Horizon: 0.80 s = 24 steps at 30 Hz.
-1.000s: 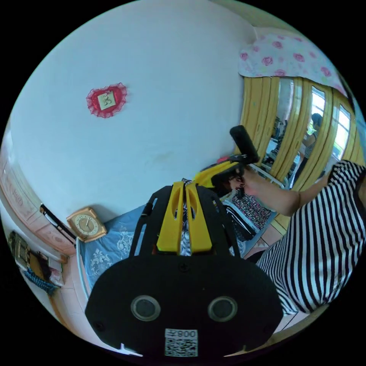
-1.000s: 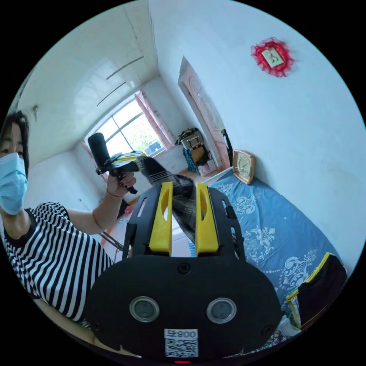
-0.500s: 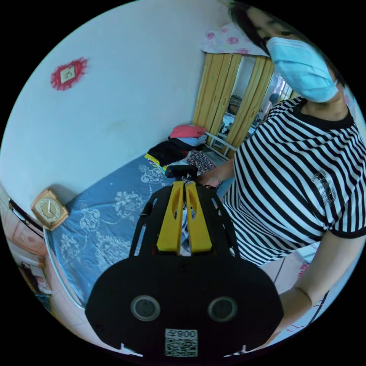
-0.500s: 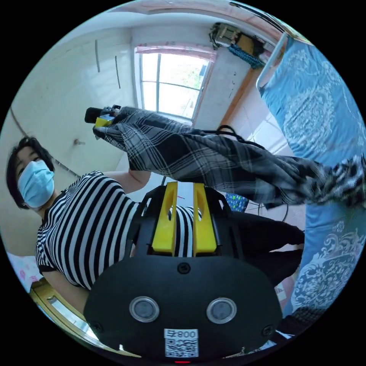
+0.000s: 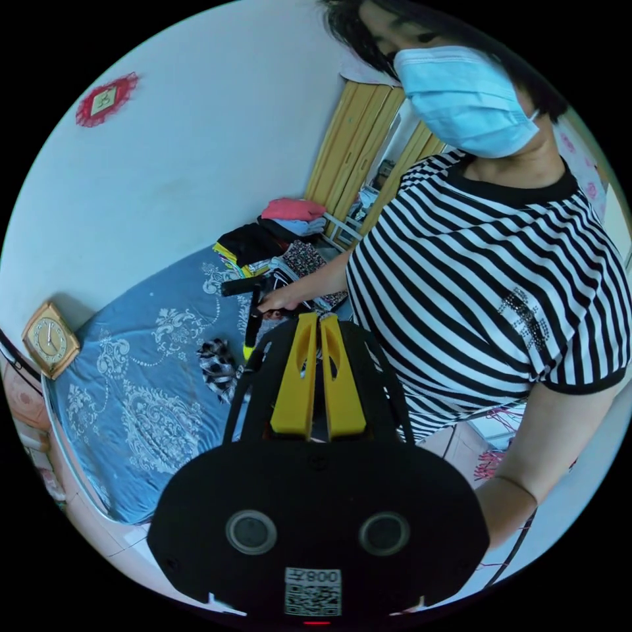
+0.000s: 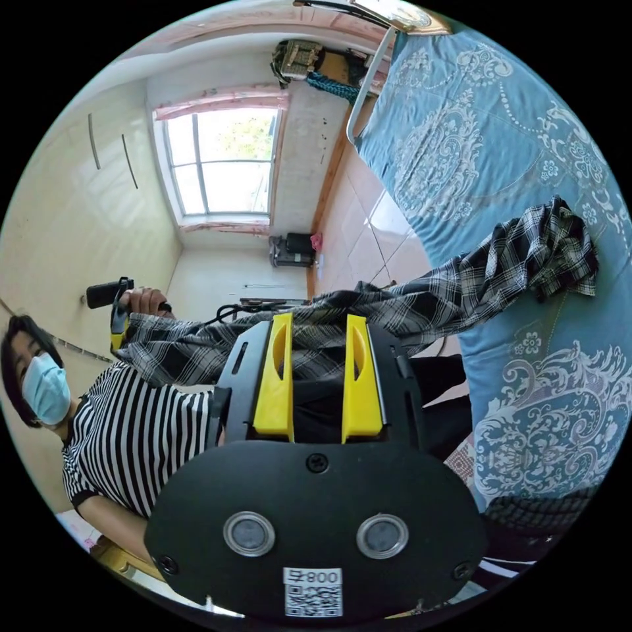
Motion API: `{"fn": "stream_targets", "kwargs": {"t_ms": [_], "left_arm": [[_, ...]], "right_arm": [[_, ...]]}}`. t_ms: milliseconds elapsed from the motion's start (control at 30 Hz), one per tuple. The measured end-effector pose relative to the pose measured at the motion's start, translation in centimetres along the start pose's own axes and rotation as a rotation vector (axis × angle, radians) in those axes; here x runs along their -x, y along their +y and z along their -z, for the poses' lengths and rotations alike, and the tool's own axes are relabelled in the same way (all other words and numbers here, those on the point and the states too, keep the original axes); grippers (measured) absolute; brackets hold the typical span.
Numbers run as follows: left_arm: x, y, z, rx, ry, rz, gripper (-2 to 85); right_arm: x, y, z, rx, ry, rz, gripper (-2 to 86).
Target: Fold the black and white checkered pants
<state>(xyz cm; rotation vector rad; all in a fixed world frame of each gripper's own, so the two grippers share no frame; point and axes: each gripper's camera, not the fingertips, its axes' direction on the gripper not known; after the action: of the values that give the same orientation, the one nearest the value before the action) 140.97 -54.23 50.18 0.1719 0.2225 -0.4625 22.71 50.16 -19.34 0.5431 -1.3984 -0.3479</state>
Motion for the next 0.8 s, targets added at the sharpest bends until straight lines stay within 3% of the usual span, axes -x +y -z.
{"fn": "stream_targets", "kwargs": {"t_ms": [300, 467, 600, 800], "left_arm": [[-5.9, -2.9, 0.3, 0.048, 0.063, -0.042, 0.3], [-8.8, -3.8, 1.9, 0.077, 0.061, -0.021, 0.3], [-11.7, -4.3, 4.9, 0.097, 0.025, 0.001, 0.3], [-15.3, -4.6, 12.5, 0.045, -0.126, 0.010, 0.3]], "right_arm": [[-5.3, 0.8, -1.8, 0.222, -0.027, -0.081, 11.9], [-6.3, 2.1, -3.4, 0.311, -0.042, -0.092, 3.9], [-4.8, 3.4, 0.9, 0.119, -0.082, -0.051, 2.2], [2.5, 7.3, 14.4, -0.358, -0.202, 0.176, 1.3]]}}
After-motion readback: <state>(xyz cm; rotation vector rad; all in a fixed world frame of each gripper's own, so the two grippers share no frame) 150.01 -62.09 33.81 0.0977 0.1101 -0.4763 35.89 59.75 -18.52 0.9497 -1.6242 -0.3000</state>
